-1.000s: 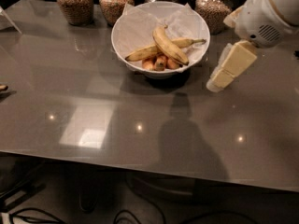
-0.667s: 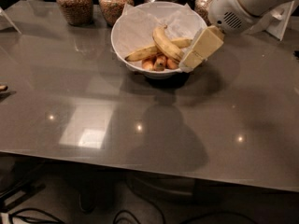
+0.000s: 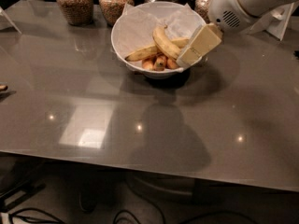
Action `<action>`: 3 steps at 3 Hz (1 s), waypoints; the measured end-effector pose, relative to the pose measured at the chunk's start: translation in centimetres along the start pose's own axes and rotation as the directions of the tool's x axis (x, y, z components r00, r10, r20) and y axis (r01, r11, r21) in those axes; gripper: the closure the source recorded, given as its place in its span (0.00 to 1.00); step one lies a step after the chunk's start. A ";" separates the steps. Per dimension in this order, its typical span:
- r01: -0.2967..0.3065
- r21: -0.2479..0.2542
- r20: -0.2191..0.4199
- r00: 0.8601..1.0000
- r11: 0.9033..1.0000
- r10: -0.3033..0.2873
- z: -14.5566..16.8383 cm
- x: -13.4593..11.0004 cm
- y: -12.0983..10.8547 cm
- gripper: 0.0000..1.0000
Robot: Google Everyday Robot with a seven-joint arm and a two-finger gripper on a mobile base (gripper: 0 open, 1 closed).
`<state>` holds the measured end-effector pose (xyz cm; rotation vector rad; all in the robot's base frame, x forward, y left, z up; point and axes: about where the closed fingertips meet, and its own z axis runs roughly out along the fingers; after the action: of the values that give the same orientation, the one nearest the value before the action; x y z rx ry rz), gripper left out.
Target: Pick banana from white bowl
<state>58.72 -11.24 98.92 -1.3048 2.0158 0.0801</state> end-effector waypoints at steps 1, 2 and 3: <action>-0.074 0.060 0.083 0.994 0.995 0.069 1.9 -1.7 -2.2 0.00; -0.163 0.100 0.155 0.977 0.982 0.147 4.5 -3.4 -4.8 0.17; -0.235 0.102 0.177 0.960 0.967 0.214 7.1 -3.9 -5.9 0.34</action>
Offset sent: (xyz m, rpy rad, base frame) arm 0.1196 0.0327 0.0005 0.2910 -0.1308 -0.2289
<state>68.18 -8.17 97.86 -0.9571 1.9855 0.1629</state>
